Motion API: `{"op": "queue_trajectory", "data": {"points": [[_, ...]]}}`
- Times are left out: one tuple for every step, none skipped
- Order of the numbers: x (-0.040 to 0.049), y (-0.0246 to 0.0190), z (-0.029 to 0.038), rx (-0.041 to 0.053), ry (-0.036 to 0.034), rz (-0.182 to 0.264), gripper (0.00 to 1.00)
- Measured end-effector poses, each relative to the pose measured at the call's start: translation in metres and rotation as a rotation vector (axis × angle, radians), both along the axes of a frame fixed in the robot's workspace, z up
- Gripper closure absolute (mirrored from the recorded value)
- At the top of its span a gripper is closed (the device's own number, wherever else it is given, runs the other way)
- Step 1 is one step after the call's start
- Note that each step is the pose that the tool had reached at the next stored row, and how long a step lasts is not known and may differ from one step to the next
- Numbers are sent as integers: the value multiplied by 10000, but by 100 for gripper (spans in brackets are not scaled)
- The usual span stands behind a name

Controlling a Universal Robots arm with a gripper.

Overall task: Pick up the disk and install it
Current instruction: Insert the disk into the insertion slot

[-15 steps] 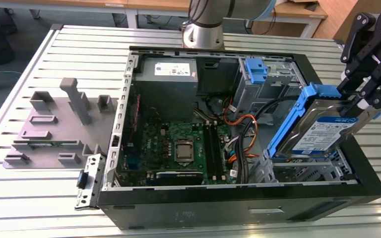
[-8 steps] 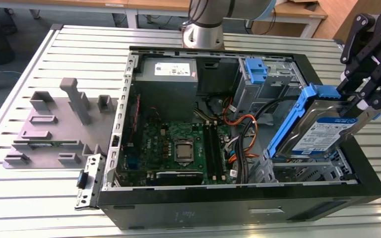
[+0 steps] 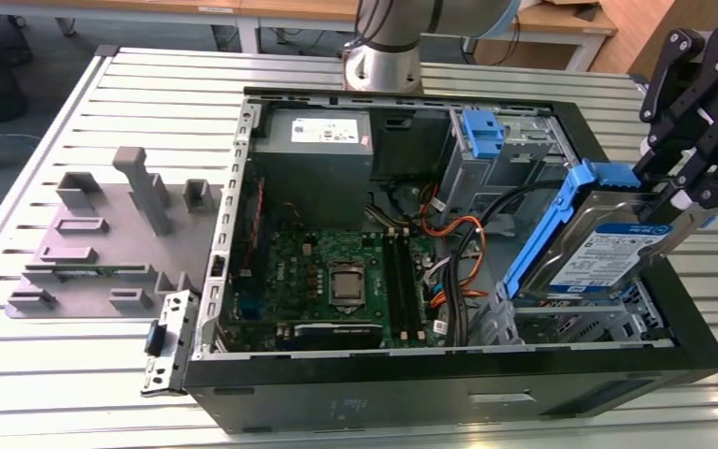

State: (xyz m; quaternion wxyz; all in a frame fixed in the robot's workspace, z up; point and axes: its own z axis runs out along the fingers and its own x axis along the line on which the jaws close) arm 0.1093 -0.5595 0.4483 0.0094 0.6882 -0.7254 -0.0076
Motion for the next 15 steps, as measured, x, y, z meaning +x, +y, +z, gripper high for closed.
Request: {"op": "queue_trajectory", "data": {"points": [[0, -1, -2, 1, 0, 0, 65], [0, -1, -4, 1, 0, 0, 65], [0, -1, -4, 1, 0, 0, 65], [0, -1, -5, 0, 0, 0, 65], [0, -1, -9, 1, 0, 0, 65], [0, -1, -14, 1, 0, 0, 65], [0, -1, -22, 11, 0, 0, 65], [0, -2, -22, 7, 1, -1, 65], [0, -2, -22, 6, 0, -1, 65], [1, -1, -20, 3, 0, 0, 65], [1, -1, -20, 3, 0, 0, 65], [1, -1, -19, 2, 0, 0, 65], [2, -1, -19, 2, 1, 0, 65], [2, -1, -21, 2, 0, 0, 65], [1, -1, -27, 2, 0, 0, 65]]}}
